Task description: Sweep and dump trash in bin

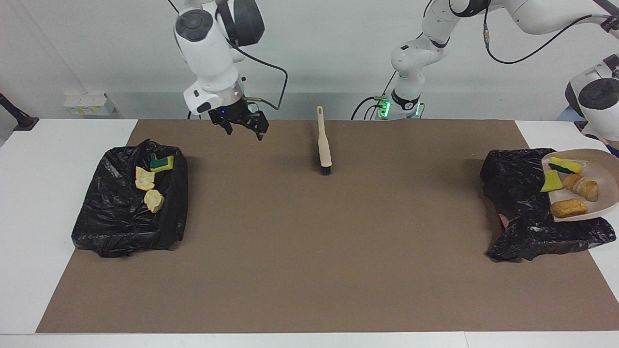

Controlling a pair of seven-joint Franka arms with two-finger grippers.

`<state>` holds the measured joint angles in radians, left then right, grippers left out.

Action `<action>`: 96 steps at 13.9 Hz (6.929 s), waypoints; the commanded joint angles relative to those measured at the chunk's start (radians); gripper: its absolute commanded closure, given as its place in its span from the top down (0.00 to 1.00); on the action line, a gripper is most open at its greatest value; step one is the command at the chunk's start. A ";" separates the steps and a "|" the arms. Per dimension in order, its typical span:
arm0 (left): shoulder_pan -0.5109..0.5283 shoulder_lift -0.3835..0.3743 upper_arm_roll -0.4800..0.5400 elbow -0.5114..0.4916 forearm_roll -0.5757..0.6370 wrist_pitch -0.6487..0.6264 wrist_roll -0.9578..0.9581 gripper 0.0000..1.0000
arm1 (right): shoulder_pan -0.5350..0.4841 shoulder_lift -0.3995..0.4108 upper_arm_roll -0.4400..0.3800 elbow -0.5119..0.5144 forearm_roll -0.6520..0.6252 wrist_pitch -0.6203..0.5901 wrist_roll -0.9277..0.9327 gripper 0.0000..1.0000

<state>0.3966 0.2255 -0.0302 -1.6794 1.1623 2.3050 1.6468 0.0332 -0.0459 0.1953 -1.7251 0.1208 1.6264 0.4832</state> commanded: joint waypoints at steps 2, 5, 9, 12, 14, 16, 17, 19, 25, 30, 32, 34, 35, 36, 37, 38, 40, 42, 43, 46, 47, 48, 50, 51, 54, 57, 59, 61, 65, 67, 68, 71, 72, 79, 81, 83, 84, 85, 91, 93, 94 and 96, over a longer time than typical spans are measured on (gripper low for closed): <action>-0.018 -0.046 0.009 -0.036 0.108 0.019 -0.151 0.00 | -0.041 0.012 0.013 0.145 -0.098 -0.085 -0.072 1.00; -0.044 -0.095 0.009 -0.095 0.212 0.011 -0.209 0.00 | -0.039 0.012 0.013 0.188 -0.168 -0.102 -0.074 1.00; -0.047 -0.136 0.003 -0.094 0.273 0.016 -0.211 0.00 | -0.081 0.037 0.022 0.232 -0.171 -0.135 -0.095 1.00; -0.082 -0.147 -0.002 -0.098 0.251 -0.047 -0.220 0.00 | -0.099 0.086 0.021 0.312 -0.173 -0.200 -0.188 1.00; -0.137 -0.147 -0.004 -0.097 0.156 -0.172 -0.239 0.00 | -0.111 0.080 0.023 0.314 -0.168 -0.198 -0.195 1.00; -0.203 -0.141 -0.002 -0.076 0.000 -0.326 -0.245 0.00 | -0.102 0.073 0.021 0.303 -0.150 -0.194 -0.193 1.00; -0.219 -0.140 -0.002 -0.068 -0.057 -0.372 -0.269 0.00 | -0.102 0.073 0.020 0.300 -0.150 -0.194 -0.195 1.00; -0.231 -0.141 -0.010 -0.066 -0.198 -0.473 -0.448 0.00 | -0.092 0.073 0.010 0.297 -0.150 -0.198 -0.193 1.00; -0.346 -0.149 -0.014 -0.075 -0.493 -0.668 -0.697 0.00 | -0.136 0.075 0.010 0.294 -0.150 -0.195 -0.193 1.00; -0.499 -0.155 -0.016 -0.066 -0.720 -0.841 -1.022 0.00 | -0.139 0.075 0.009 0.294 -0.151 -0.195 -0.193 1.00; -0.554 -0.155 -0.017 -0.065 -0.829 -0.874 -1.186 0.00 | -0.139 0.075 0.009 0.294 -0.150 -0.195 -0.193 1.00; -0.622 -0.147 -0.017 -0.065 -0.948 -0.877 -1.338 0.00 | -0.139 0.075 0.009 0.294 -0.151 -0.195 -0.193 1.00; -0.656 -0.141 -0.017 -0.062 -1.007 -0.875 -1.417 0.00 | -0.139 0.075 0.009 0.294 -0.150 -0.195 -0.193 1.00; -0.682 -0.126 -0.017 -0.050 -1.071 -0.872 -1.480 0.00 | -0.139 0.075 0.009 0.294 -0.151 -0.195 -0.193 1.00; -0.703 -0.106 -0.019 -0.046 -1.125 -0.857 -1.575 0.00 | -0.139 0.075 0.009 0.294 -0.150 -0.195 -0.193 1.00; -0.735 -0.092 -0.019 -0.045 -1.174 -0.830 -1.657 0.00 | -0.139 0.075 0.009 0.294 -0.150 -0.195 -0.193 1.00; -0.800 -0.052 -0.019 -0.046 -1.205 -0.779 -1.745 0.00 | -0.141 0.075 0.009 0.294 -0.151 -0.195 -0.193 1.00; -0.812 -0.032 -0.019 -0.052 -1.262 -0.696 -1.774 0.00 | -0.139 0.075 0.010 0.294 -0.150 -0.195 -0.193 1.00; -0.855 -0.009 -0.019 -0.048 -1.264 -0.678 -1.806 0.00 | -0.139 0.075 0.009 0.294 -0.150 -0.195 -0.193 1.00; -0.912 0.064 -0.014 -0.033 -1.260 -0.580 -1.835 0.00 | -0.139 0.075 0.010 0.294 -0.150 -0.195 -0.193 1.00; -0.915 0.092 -0.014 -0.017 -1.259 -0.570 -1.845 0.00 | -0.139 0.075 0.009 0.294 -0.150 -0.195 -0.193 1.00; -0.921 0.116 -0.016 0.016 -1.259 -0.570 -1.863 0.00 | -0.139 0.075 0.009 0.294 -0.151 -0.195 -0.193 1.00; -0.952 0.187 -0.016 0.087 -1.263 -0.570 -1.955 0.00 | -0.139 0.075 0.009 0.294 -0.150 -0.195 -0.193 1.00; -0.958 0.216 -0.017 0.121 -1.268 -0.570 -1.993 0.00 | -0.139 0.075 0.010 0.294 -0.151 -0.195 -0.193 1.00; -0.984 0.268 -0.017 0.155 -1.315 -0.517 -2.136 0.00 | -0.139 0.075 0.009 0.294 -0.150 -0.195 -0.193 1.00; -0.989 0.270 -0.017 0.150 -1.343 -0.471 -2.145 0.00 | -0.139 0.075 0.009 0.294 -0.151 -0.195 -0.193 1.00; -0.992 0.267 -0.016 0.142 -1.328 -0.428 -2.127 0.99 | -0.139 0.075 0.009 0.294 -0.151 -0.195 -0.193 1.00; -0.992 0.265 -0.014 0.142 -1.326 -0.430 -2.128 1.00 | -0.139 0.075 0.010 0.294 -0.151 -0.195 -0.193 1.00; -0.954 0.215 -0.002 0.141 -1.326 -0.472 -2.112 1.00 | -0.139 0.075 0.010 0.294 -0.150 -0.195 -0.193 1.00; -0.920 0.175 -0.002 0.139 -1.326 -0.498 -2.105 1.00 | -0.139 0.075 0.010 0.294 -0.150 -0.195 -0.193 1.00; -0.898 0.155 0.000 0.141 -1.326 -0.513 -2.093 1.00 | -0.139 0.075 0.009 0.294 -0.151 -0.195 -0.193 1.00; -0.828 0.124 0.000 0.145 -1.325 -0.512 -2.061 1.00 | -0.139 0.075 0.009 0.294 -0.150 -0.195 -0.193 1.00; -0.808 0.114 0.007 0.145 -1.323 -0.507 -2.049 1.00 | -0.139 0.075 0.009 0.294 -0.150 -0.195 -0.193 1.00; -0.785 0.031 0.189 0.141 -1.256 -0.518 -1.703 1.00 | -0.141 0.075 0.009 0.294 -0.150 -0.195 -0.193 1.00; -0.741 0.018 0.211 0.141 -1.256 -0.530 -1.627 1.00 | -0.139 0.075 0.009 0.294 -0.150 -0.195 -0.193 1.00; -0.681 0.008 0.211 0.141 -1.257 -0.555 -1.596 1.00 | -0.141 0.075 0.009 0.294 -0.150 -0.195 -0.193 1.00; -0.659 0.005 0.211 0.142 -1.257 -0.556 -1.563 1.00 | -0.139 0.075 0.010 0.294 -0.150 -0.195 -0.193 1.00; -0.648 0.003 0.211 0.142 -1.257 -0.558 -1.535 1.00 | -0.139 0.075 0.009 0.294 -0.150 -0.195 -0.193 1.00; -0.518 -0.046 0.213 0.142 -1.257 -0.610 -1.383 1.00 | -0.139 0.075 0.010 0.294 -0.151 -0.195 -0.193 1.00; -0.492 -0.052 0.213 0.142 -1.259 -0.619 -1.351 1.00 | -0.139 0.075 0.010 0.294 -0.151 -0.195 -0.193 1.00; -0.475 -0.066 0.213 0.142 -1.259 -0.631 -1.343 1.00 | -0.139 0.075 0.009 0.294 -0.150 -0.195 -0.193 1.00; -0.487 -0.093 0.213 0.148 -1.253 -0.671 -1.367 1.00 | -0.139 0.075 0.009 0.294 -0.150 -0.195 -0.193 1.00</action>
<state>-0.0840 0.1732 0.1892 -1.5270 -0.1032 1.6772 0.2868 -0.0939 0.0215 0.1966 -1.4489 -0.0286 1.4519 0.3096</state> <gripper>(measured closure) 0.000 0.000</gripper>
